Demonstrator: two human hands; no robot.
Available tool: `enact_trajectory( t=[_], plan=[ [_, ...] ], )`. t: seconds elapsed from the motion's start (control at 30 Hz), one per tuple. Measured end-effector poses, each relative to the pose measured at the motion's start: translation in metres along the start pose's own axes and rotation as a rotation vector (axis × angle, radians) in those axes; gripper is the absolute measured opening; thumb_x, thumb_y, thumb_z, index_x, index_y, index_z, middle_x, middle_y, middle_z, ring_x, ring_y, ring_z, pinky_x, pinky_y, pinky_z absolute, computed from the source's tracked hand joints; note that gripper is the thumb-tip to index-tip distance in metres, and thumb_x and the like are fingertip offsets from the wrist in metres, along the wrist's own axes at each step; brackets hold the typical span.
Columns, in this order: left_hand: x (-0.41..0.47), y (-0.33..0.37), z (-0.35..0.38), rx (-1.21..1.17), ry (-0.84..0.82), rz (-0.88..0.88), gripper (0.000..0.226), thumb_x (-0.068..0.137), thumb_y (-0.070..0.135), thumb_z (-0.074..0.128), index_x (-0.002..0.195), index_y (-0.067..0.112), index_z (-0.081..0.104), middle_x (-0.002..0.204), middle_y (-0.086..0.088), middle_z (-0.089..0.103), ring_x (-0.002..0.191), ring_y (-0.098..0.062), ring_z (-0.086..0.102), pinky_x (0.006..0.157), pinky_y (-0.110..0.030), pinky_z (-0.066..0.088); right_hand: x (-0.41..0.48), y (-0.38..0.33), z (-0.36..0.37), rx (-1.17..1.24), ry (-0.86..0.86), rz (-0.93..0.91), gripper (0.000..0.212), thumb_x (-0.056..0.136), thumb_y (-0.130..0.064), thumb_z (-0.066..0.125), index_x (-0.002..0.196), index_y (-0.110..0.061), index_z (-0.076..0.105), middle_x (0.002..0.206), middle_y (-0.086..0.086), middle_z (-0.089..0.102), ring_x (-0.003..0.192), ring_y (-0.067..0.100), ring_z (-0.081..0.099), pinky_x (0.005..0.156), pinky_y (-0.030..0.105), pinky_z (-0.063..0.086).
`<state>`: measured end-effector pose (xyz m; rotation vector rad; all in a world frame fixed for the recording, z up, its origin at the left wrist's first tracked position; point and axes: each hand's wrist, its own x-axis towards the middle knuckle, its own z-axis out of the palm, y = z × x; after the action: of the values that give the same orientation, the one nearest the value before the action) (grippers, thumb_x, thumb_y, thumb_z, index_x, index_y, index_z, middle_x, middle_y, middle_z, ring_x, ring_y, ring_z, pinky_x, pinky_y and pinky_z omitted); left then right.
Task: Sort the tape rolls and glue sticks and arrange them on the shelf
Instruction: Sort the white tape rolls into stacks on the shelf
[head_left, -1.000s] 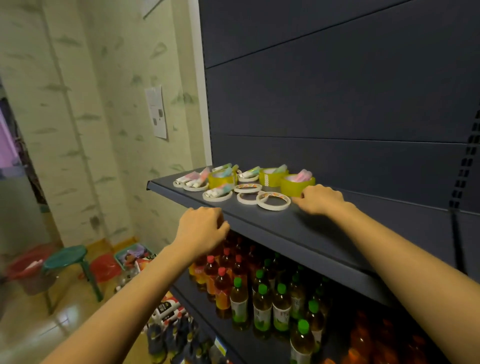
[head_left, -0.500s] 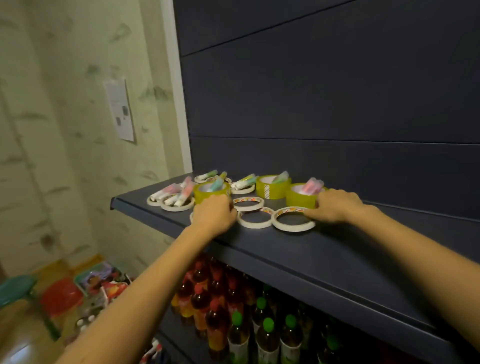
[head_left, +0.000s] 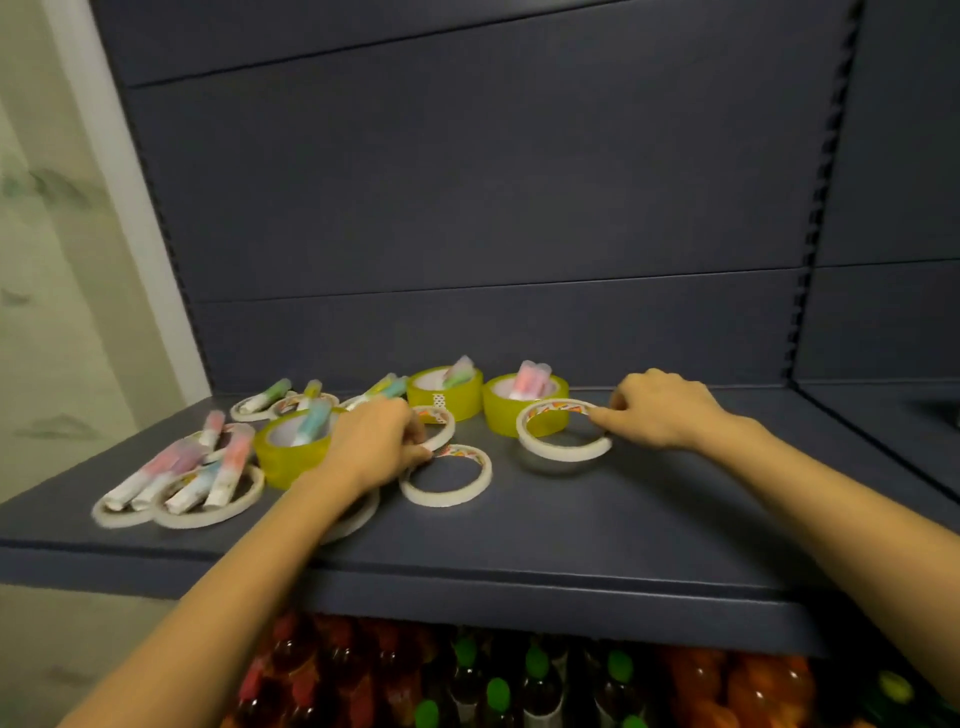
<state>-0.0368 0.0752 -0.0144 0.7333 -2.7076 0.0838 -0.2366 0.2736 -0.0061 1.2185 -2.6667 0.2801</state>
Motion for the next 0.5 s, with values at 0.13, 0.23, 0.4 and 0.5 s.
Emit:
enact_trajectory(
  t=[0.13, 0.23, 0.4, 0.5],
  plan=[
    [0.003, 0.016, -0.012, -0.118, 0.058, 0.121, 0.022, 0.076, 0.044, 0.072, 0.075, 0.022, 0.073, 0.065, 0.005, 0.063, 0.060, -0.010, 0.053, 0.052, -0.025, 0.037, -0.022, 0.021, -0.003, 0.008, 0.055, 0.104, 0.050, 0.087, -0.060, 0.044, 0.058, -0.022, 0.056, 0.065, 0.000, 0.054, 0.067, 0.022, 0.051, 0.058, 0.027, 0.034],
    [0.006, 0.043, -0.017, -0.150, 0.076, 0.244, 0.017, 0.077, 0.041, 0.071, 0.080, 0.025, 0.074, 0.064, 0.009, 0.060, 0.061, -0.008, 0.046, 0.055, -0.025, 0.033, -0.048, 0.048, -0.012, -0.007, 0.088, 0.199, 0.050, 0.087, -0.059, 0.045, 0.056, -0.022, 0.056, 0.057, -0.003, 0.050, 0.056, 0.015, 0.047, 0.048, 0.024, 0.027],
    [0.006, 0.113, -0.013, -0.240, 0.071, 0.452, 0.016, 0.081, 0.038, 0.069, 0.089, 0.025, 0.075, 0.075, 0.005, 0.063, 0.080, -0.014, 0.049, 0.070, -0.029, 0.041, -0.106, 0.106, -0.035, -0.073, 0.102, 0.334, 0.051, 0.087, -0.062, 0.046, 0.074, -0.019, 0.070, 0.061, -0.001, 0.052, 0.064, 0.022, 0.050, 0.053, 0.026, 0.033],
    [0.003, 0.165, -0.009, -0.257, 0.059, 0.552, 0.015, 0.081, 0.041, 0.068, 0.089, 0.029, 0.073, 0.080, 0.010, 0.064, 0.081, -0.016, 0.057, 0.070, -0.030, 0.043, -0.144, 0.146, -0.051, -0.082, 0.109, 0.413, 0.053, 0.087, -0.060, 0.045, 0.071, -0.015, 0.068, 0.060, -0.001, 0.050, 0.063, 0.021, 0.050, 0.050, 0.025, 0.031]
  ],
)
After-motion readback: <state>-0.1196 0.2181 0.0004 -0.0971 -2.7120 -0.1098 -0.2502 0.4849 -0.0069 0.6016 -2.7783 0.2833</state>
